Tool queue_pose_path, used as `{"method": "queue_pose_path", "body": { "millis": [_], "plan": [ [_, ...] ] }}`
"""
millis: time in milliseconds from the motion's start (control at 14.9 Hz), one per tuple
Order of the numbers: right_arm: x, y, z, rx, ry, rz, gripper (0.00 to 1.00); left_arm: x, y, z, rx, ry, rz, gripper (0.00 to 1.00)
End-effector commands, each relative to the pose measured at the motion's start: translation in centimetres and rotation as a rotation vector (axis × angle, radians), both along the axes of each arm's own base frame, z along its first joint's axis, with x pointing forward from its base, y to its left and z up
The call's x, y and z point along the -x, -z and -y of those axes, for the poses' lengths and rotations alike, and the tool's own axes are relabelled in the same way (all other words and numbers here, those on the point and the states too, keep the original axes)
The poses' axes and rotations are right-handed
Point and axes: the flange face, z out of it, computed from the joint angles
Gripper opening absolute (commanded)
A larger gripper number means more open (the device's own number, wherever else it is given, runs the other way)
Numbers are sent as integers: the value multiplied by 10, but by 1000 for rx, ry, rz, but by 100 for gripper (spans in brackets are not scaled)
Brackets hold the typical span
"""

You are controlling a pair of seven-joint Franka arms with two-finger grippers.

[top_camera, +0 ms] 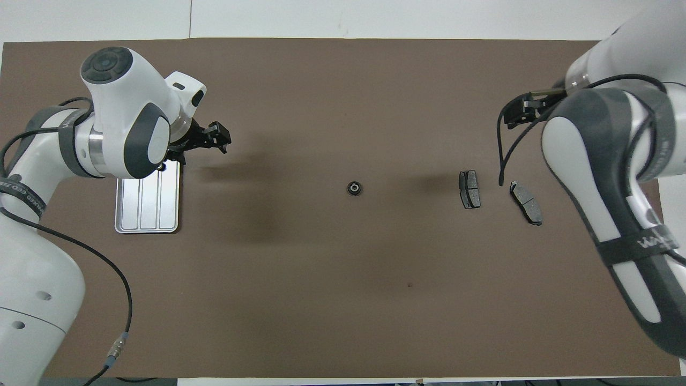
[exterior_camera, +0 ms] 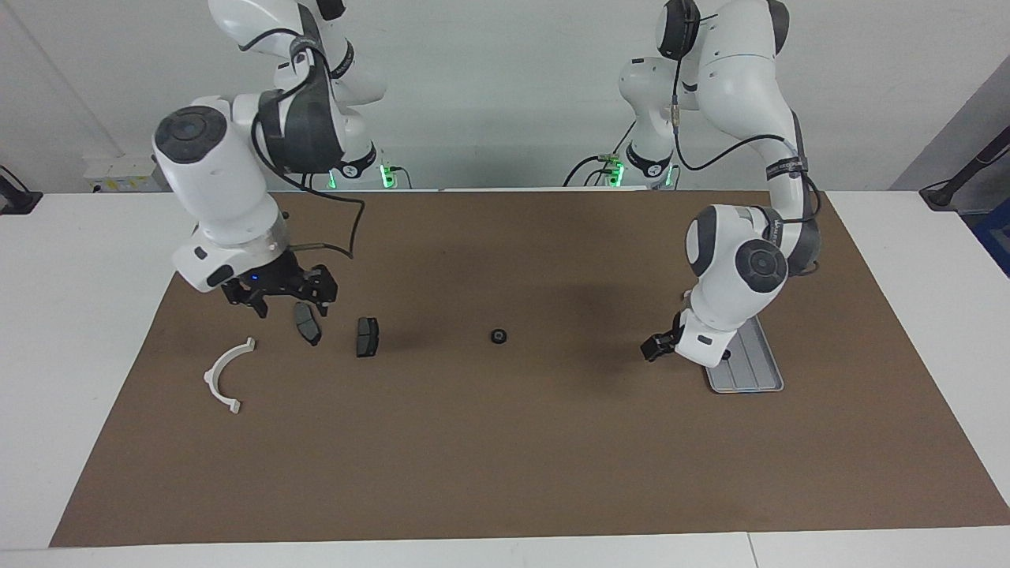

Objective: Place bearing gear from tray to pile
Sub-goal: 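Return the left gripper to the tray while the right gripper reaches the gear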

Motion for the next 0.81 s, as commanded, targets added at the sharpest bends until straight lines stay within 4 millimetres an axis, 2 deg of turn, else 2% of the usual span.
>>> {"method": "queue_pose_path", "body": {
  "millis": [0,67,202,269,336,471,673,740],
  "plan": [
    [2,7,-62,-8,68,22,96,4,-3,-46,13,82,31,96],
    [8,16,-86,-7,89,10,96,2,-3,-60,18,97,40,93],
    [19,35,-136,-6,113,5,96,1,-1,-74,15,115,46,89],
    [26,45,-161,-11,116,11,96,1,1,-78,0,135,51,82],
    [30,51,-177,-18,121,23,96,2,5,-82,-9,152,58,78],
    [38,66,-208,-21,124,25,96,10,13,-84,-15,162,71,78],
    [43,91,-240,-30,135,32,96,21,27,-95,-18,147,66,75],
    [43,101,-247,-31,140,32,96,23,27,-96,-18,146,66,71]
  ]
}}
